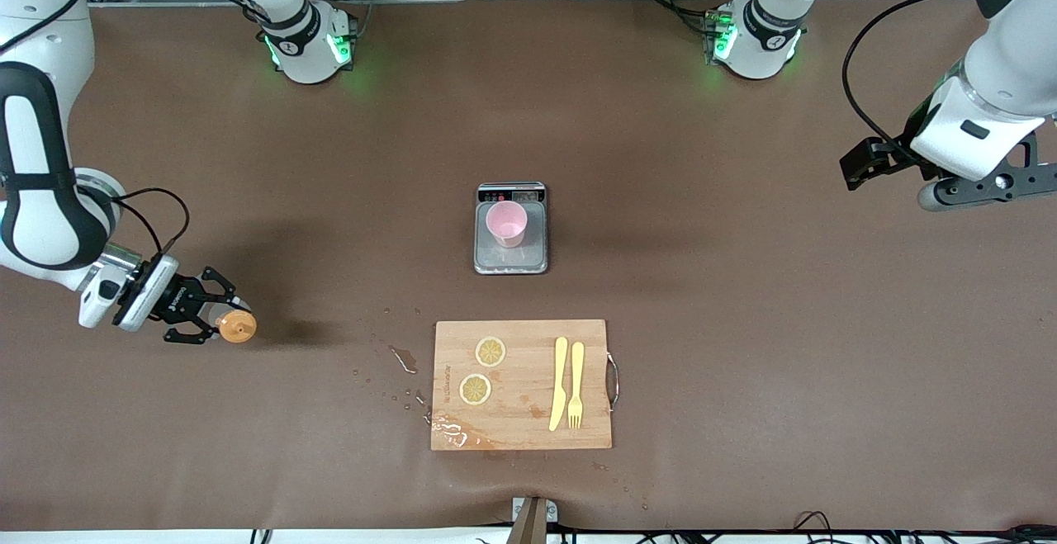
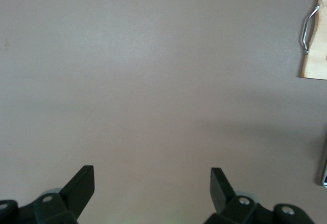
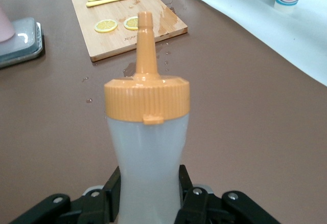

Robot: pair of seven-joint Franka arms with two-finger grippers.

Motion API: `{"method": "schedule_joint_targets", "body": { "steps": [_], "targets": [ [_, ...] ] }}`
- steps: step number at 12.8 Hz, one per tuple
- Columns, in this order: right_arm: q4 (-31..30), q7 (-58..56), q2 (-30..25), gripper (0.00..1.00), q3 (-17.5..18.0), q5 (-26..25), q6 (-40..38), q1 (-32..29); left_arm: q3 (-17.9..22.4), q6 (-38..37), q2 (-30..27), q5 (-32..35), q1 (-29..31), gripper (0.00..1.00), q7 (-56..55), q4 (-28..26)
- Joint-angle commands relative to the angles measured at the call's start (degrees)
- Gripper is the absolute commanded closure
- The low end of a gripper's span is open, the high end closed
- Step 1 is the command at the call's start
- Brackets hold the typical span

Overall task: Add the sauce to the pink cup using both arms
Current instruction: 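Lower the bottle with the right gripper back onto the table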

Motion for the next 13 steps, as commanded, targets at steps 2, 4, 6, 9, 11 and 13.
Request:
{"method": "schedule_joint_targets", "body": {
  "steps": [2, 4, 6, 9, 11, 13],
  "targets": [
    [0.50, -12.49, 3.30, 1.00, 0.74, 7.87, -1.42, -2.98, -0.28, -0.59, -0.62, 1.70, 0.02, 0.00, -0.56, 0.01],
    [0.67, -15.49, 4.80, 1.00, 0.74, 9.20, -3.96, -3.51, -0.36, -0.59, -0.79, 1.62, 0.02, 0.00, -0.74, -0.07],
    [2.16, -16.38, 5.59, 1.00, 0.74, 9.29, -5.63, -4.47, -0.36, -0.59, -0.88, 1.62, 0.02, 0.00, -0.74, -0.07],
    [5.41, -19.27, 5.86, 1.00, 0.65, 9.29, -6.43, -5.62, -0.36, -0.59, -0.88, 1.62, 0.11, 0.00, -0.74, 0.01],
    [5.69, -19.55, 7.17, 1.00, 0.65, 9.38, -6.43, -5.71, -0.28, -0.41, -0.79, 1.62, 0.11, 0.00, -0.74, 0.01],
    [5.69, -19.64, 7.88, 1.00, 0.65, 9.56, -6.43, -5.79, -0.28, -0.07, -0.53, 1.62, 0.28, 0.00, -0.56, 0.19]
  ]
}}
